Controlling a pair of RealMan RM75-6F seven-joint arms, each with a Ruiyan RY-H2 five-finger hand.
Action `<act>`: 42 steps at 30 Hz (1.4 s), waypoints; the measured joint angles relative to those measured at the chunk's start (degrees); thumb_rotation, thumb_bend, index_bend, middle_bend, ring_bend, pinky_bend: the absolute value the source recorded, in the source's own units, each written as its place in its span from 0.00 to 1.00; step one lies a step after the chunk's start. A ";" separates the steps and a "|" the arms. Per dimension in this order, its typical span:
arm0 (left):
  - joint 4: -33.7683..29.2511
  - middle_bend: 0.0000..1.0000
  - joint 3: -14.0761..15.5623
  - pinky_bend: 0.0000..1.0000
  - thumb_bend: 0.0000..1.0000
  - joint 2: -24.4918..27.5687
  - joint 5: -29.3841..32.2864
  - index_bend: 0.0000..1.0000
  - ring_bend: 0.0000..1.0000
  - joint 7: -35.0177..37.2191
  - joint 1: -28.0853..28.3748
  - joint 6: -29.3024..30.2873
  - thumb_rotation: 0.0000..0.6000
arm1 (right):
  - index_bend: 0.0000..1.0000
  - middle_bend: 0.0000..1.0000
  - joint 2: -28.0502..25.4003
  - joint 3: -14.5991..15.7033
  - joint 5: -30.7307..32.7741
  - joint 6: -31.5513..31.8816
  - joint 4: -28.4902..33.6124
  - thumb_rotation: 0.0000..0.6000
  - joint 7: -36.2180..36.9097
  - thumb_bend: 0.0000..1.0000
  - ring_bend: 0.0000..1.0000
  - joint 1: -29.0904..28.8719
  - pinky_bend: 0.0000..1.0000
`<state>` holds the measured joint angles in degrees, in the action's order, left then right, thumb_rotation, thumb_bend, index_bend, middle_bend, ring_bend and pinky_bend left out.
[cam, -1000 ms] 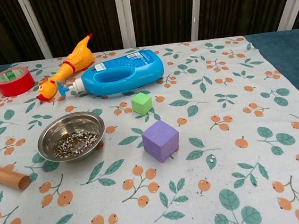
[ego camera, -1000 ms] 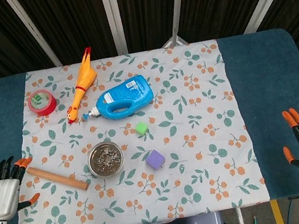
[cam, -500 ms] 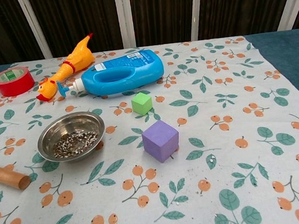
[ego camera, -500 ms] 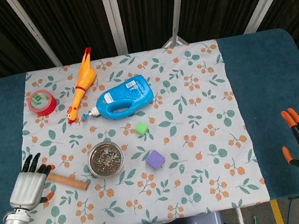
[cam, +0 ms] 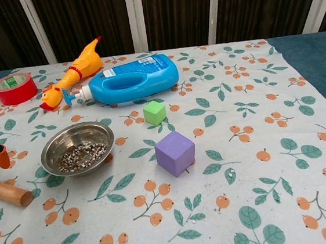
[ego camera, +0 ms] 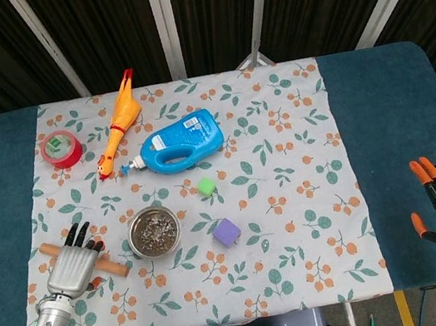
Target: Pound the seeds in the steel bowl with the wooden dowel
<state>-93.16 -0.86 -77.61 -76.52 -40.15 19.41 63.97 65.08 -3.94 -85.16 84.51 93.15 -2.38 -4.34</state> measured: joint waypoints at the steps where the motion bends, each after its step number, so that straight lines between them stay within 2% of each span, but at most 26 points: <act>1: 0.05 0.43 0.01 0.00 0.28 -0.18 0.17 0.38 0.04 -0.12 0.14 -0.13 1.00 | 0.00 0.00 0.00 0.00 0.02 -0.05 0.00 1.00 0.01 0.47 0.00 -0.02 0.00; 7: -0.28 0.43 0.27 0.00 0.28 -0.88 0.98 0.40 0.04 -0.40 0.70 -0.69 1.00 | 0.00 0.00 0.05 -0.03 0.14 -0.23 -0.01 1.00 0.02 0.47 0.00 -0.10 0.00; 14: -0.08 0.46 0.82 0.00 0.33 -1.74 1.54 0.42 0.05 -1.11 1.19 -0.95 1.00 | 0.00 0.00 -0.07 -0.08 0.31 -0.43 0.16 1.00 0.13 0.47 0.00 -0.16 0.00; 27: 0.04 0.46 1.37 0.00 0.35 -2.22 2.63 0.43 0.05 -1.89 1.91 -1.15 1.00 | 0.00 0.00 -0.18 -0.02 0.46 -0.66 0.38 1.00 0.15 0.47 0.00 -0.19 0.00; 29: -0.04 0.48 1.37 0.00 0.39 -2.32 2.83 0.44 0.06 -1.95 2.05 -1.18 1.00 | 0.00 0.00 -0.20 -0.02 0.51 -0.69 0.42 1.00 0.19 0.47 0.00 -0.19 0.00; 36: -0.12 0.60 1.49 0.00 0.65 -2.60 2.58 0.55 0.12 -1.78 2.33 -0.75 1.00 | 0.00 0.00 -0.28 -0.02 0.58 -0.81 0.50 1.00 0.24 0.47 0.00 -0.22 0.00; 42: 0.11 0.66 1.61 0.00 0.76 -2.77 0.78 0.60 0.16 0.28 2.11 0.81 1.00 | 0.00 0.00 -0.32 0.03 0.57 -0.82 0.57 1.00 0.32 0.47 0.00 -0.19 0.00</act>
<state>-93.05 0.75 -80.38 -75.74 -39.87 21.52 64.78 64.76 -3.91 -84.59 83.70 93.73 -2.07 -4.53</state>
